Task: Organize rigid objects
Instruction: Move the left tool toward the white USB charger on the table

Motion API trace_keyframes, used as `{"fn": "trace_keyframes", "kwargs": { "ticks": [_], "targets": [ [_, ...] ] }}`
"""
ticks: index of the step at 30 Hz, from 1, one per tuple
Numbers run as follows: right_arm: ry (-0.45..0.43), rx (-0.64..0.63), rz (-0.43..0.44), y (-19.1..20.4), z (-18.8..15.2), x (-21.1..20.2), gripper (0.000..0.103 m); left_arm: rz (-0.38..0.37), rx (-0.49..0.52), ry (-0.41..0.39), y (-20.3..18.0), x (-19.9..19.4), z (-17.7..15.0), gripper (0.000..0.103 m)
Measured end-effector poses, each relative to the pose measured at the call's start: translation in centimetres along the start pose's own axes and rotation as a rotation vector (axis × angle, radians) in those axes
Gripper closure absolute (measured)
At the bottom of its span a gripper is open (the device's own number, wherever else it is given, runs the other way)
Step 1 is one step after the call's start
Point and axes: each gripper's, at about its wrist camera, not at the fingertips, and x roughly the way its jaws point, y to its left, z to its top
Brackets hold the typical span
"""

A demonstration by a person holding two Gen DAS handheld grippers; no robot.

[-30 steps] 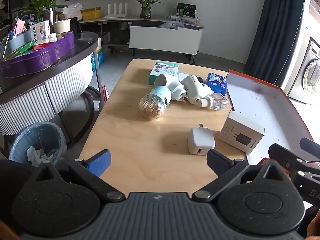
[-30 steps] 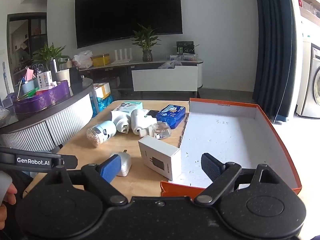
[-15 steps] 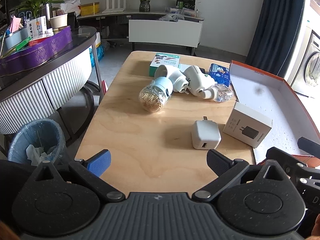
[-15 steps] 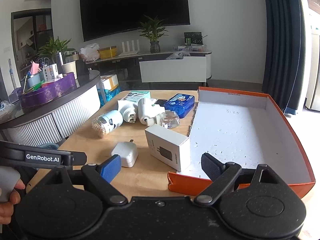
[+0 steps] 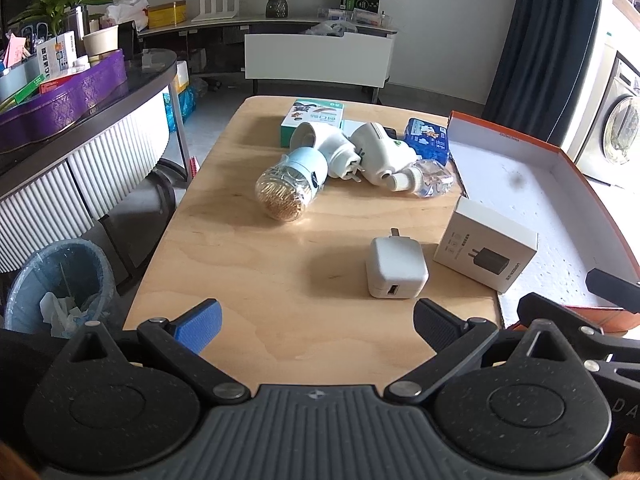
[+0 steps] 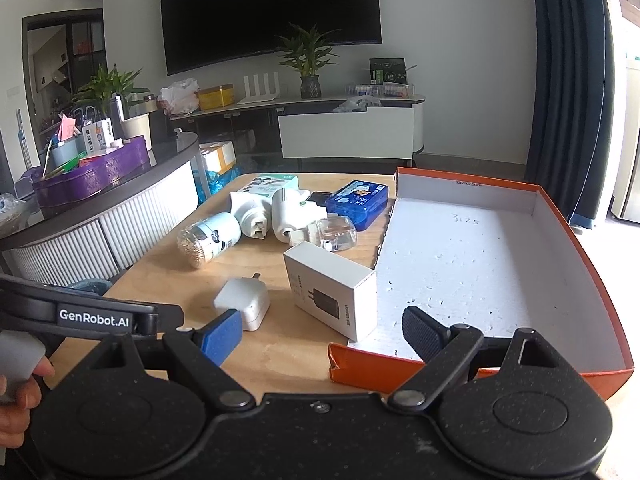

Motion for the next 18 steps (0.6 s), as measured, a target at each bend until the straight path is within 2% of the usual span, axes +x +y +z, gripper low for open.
{"fn": "trace_keyframes", "kwargs": {
  "ticks": [18],
  "targets": [
    [0.011, -0.006, -0.006, -0.5, -0.2, 0.9, 0.001, -0.021, 0.016, 0.020, -1.1, 1.3, 0.1, 0.000]
  ]
}}
